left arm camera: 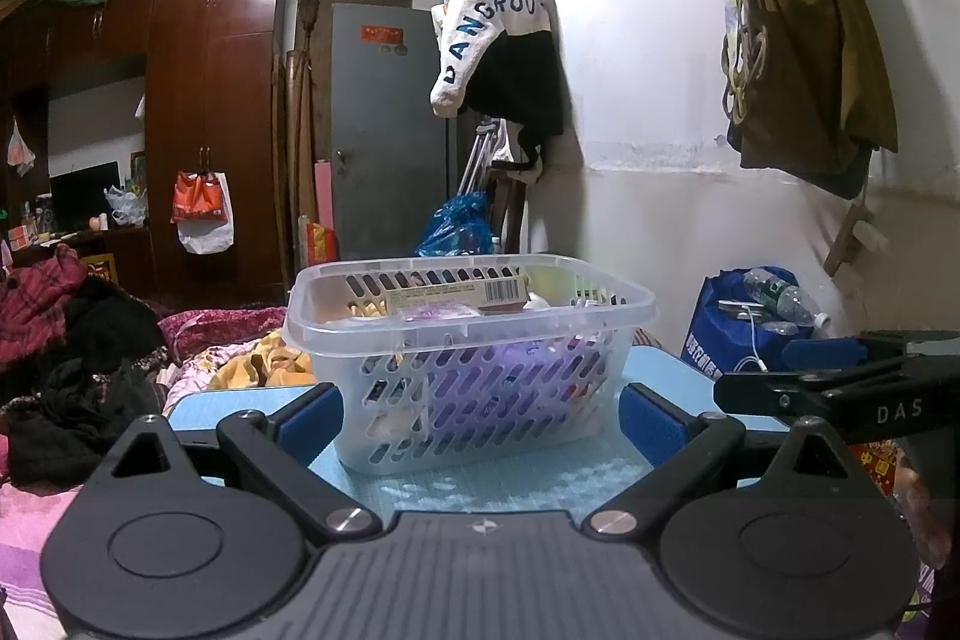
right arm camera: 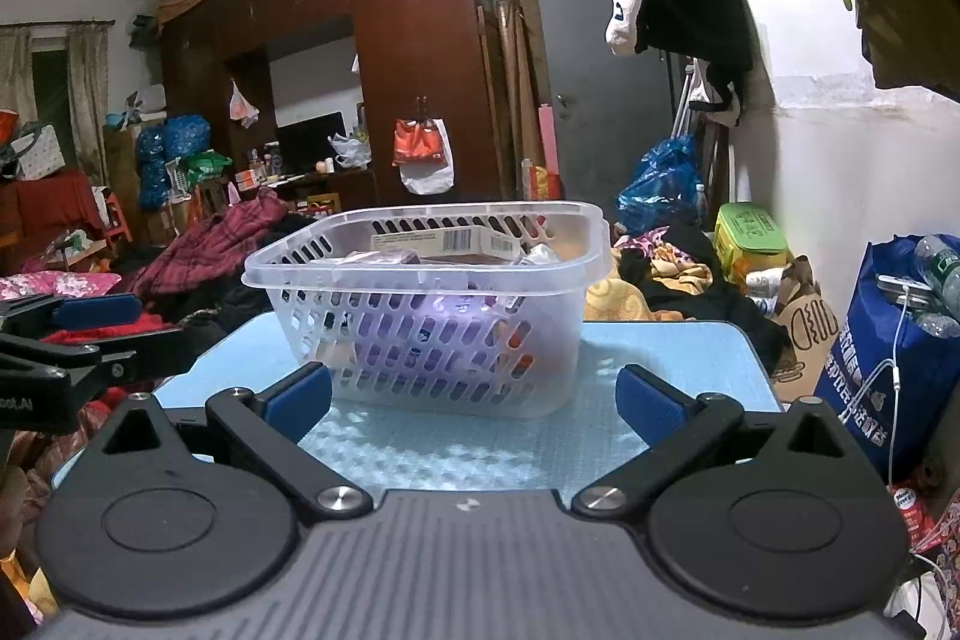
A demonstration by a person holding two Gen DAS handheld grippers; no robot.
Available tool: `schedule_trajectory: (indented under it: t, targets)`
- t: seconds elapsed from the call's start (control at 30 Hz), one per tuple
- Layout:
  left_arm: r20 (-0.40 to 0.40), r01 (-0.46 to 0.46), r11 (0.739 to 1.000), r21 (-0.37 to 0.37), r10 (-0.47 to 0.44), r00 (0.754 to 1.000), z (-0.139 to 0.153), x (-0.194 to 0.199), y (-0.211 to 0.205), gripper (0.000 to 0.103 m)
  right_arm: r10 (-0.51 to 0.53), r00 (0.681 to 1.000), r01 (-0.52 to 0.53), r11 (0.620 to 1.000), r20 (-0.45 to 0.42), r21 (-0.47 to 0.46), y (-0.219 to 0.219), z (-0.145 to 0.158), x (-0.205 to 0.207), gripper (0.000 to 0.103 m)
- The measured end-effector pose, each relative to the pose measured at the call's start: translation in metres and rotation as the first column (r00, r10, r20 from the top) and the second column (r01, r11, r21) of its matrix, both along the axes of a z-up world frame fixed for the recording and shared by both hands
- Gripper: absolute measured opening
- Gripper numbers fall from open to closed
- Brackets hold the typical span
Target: Organize objects
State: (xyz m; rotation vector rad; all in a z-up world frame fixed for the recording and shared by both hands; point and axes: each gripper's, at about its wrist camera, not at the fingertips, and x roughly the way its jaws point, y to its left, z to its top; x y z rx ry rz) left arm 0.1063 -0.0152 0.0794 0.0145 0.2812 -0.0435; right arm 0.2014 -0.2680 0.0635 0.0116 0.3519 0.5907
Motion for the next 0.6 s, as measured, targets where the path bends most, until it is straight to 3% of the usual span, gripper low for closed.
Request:
schedule_trajectory:
  t: [0.6]
  targets:
    - [-0.005,0.001,1.000,-0.004,-0.001,1.000,-0.0008,0.0030,0.0010,0.100,0.000,1.000,0.000,1.000,-0.001,-0.001,0.0005,0.0000,-0.0006,0.103]
